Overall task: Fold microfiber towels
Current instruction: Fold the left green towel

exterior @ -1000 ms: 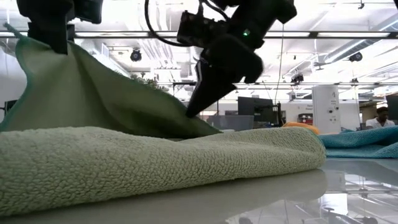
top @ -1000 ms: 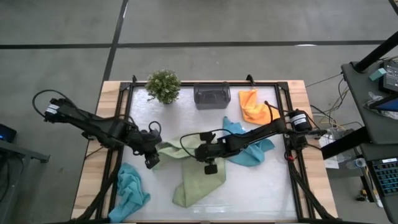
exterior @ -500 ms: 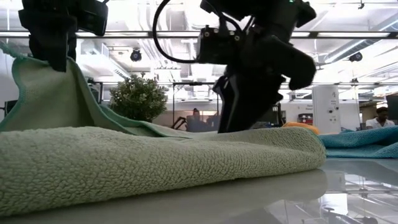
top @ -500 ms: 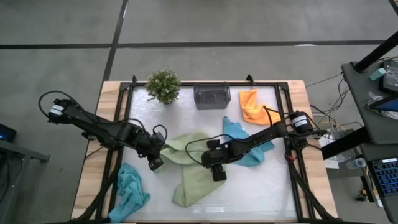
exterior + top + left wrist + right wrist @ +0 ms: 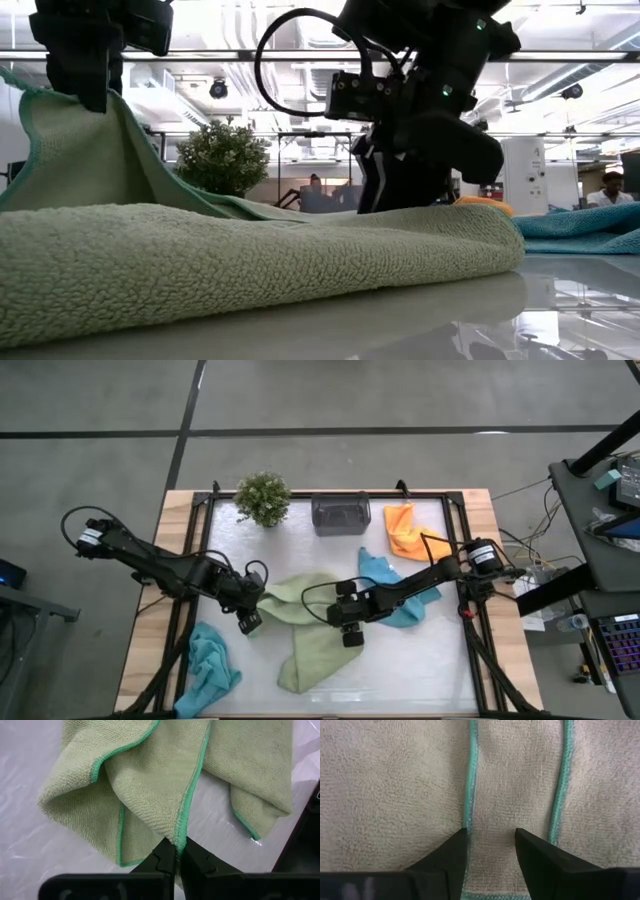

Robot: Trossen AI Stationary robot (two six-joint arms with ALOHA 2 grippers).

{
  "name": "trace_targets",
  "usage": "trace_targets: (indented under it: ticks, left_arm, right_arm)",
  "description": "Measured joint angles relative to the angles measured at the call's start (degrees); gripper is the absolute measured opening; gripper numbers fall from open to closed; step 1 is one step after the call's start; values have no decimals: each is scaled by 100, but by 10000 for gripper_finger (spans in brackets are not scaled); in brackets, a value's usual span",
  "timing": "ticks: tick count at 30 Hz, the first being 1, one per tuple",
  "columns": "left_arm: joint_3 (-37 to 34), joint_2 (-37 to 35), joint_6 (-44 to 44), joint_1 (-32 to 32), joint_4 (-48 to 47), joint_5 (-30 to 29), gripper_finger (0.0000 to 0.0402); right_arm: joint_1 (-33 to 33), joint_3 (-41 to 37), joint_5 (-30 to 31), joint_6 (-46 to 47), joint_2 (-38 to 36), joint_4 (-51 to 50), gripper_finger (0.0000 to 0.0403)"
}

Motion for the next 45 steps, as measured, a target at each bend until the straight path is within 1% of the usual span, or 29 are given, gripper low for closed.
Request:
trace_targets:
  ticks: [4, 7, 10, 15, 17, 29, 31, 34, 37, 45]
  left_arm:
    - [0, 0, 0, 0, 0, -2, 0]
    - [0, 0, 0, 0, 0, -2, 0]
    - [0, 0, 0, 0, 2, -2, 0]
    - [0, 0, 0, 0, 2, -2, 0]
    - [0, 0, 0, 0, 2, -2, 0]
    - [0, -2, -7, -1, 25, -2, 0]
    - [0, -2, -7, -2, 25, 1, 0]
    - [56, -5, 6, -2, -62, 58, 0]
    - [306, -43, 25, 0, -204, 161, 0]
    - [1334, -269, 494, 13, -1350, 181, 0]
  right_arm:
    - [-33, -24, -8, -74, 0, 15, 146]
    - [-68, -31, -5, -76, 0, 10, 127]
    - [-81, -33, -3, -78, 0, 5, 95]
    - [-85, -37, 11, -157, 0, -7, 28]
    - [-85, -39, 16, -171, -16, -24, 15]
    - [-85, -46, 32, -186, -616, -388, 11]
    - [-85, -46, 227, -312, -765, -383, 9]
    - [-97, -46, 816, -720, -1069, -391, 9]
    - [-220, 45, 1174, -1134, -1473, -457, 9]
    - [-952, 729, 1203, -1783, -2480, -743, 9]
